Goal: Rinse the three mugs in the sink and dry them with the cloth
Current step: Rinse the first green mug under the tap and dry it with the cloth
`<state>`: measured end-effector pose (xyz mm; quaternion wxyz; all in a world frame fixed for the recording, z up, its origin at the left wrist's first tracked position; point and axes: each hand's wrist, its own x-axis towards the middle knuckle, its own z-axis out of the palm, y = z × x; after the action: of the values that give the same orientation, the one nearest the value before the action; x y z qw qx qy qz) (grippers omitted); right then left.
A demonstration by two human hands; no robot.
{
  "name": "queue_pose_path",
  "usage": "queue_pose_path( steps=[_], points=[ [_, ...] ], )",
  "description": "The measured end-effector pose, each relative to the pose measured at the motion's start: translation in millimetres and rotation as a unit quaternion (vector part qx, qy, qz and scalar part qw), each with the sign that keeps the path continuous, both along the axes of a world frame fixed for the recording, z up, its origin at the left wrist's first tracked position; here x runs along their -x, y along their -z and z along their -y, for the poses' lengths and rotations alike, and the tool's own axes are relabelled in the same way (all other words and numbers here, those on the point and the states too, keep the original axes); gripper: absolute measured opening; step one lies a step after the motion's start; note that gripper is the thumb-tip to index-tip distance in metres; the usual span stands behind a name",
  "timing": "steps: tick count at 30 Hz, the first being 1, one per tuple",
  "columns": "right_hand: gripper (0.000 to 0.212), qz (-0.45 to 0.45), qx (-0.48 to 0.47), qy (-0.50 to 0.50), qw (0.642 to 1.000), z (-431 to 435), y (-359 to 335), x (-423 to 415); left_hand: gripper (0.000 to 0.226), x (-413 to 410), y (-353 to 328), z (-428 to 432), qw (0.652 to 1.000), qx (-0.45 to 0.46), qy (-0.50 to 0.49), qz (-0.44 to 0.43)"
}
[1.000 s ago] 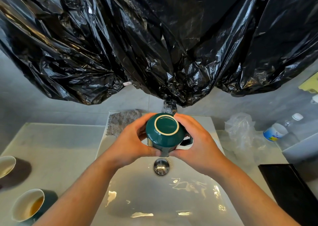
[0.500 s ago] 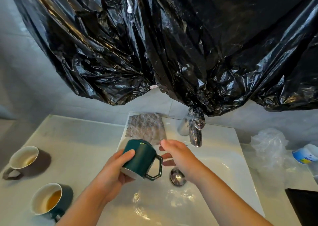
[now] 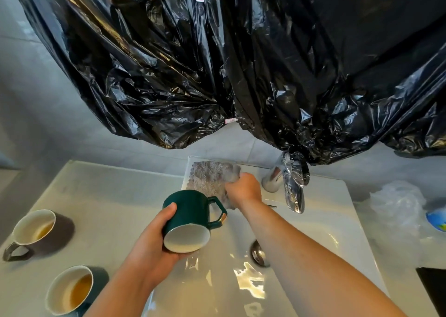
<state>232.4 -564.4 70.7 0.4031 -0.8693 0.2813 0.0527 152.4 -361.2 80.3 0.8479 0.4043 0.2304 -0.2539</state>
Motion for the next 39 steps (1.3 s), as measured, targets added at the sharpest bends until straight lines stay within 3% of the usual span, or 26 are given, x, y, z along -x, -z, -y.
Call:
queue_pose_path(
  steps=[4,10,14,17,19,22,25,30,34,39],
  points=[
    [0.016,0.079,-0.194,0.035,0.977,-5,-38,34,0.05,-6,-7,-2,1.0,0.014,-0.02,0.017],
    [0.03,0.142,-0.384,0.054,0.911,-5,-69,119,0.05,3,-14,17,0.996,0.071,-0.01,0.045],
    [0.017,0.188,-0.282,0.088,0.937,4,-81,140,0.046,25,-22,43,0.992,0.001,0.056,0.114],
    [0.016,0.19,-0.225,0.128,0.947,28,-87,152,0.056,40,-29,54,0.978,-0.072,0.127,0.152],
    [0.016,0.178,-0.2,0.1,0.958,43,-94,162,0.054,45,-39,60,0.962,-0.119,0.154,0.189],
    [0.016,0.162,-0.167,0.022,0.972,60,-105,176,0.017,45,-61,73,0.925,-0.21,0.171,0.266],
    [0.017,0.154,-0.131,-0.044,0.978,74,-115,186,0.018,45,-77,94,0.87,-0.276,0.257,0.319],
    [0.019,0.168,-0.103,-0.099,0.975,96,-126,201,0.009,61,-95,127,0.838,-0.297,0.335,0.313],
    [0.017,0.196,-0.139,-0.069,0.968,105,-128,217,0.017,77,-100,142,0.815,-0.361,0.293,0.347],
    [0.016,0.282,-0.23,0.072,0.929,127,-139,241,0.024,96,-93,145,0.851,-0.357,0.186,0.337]
  ],
)
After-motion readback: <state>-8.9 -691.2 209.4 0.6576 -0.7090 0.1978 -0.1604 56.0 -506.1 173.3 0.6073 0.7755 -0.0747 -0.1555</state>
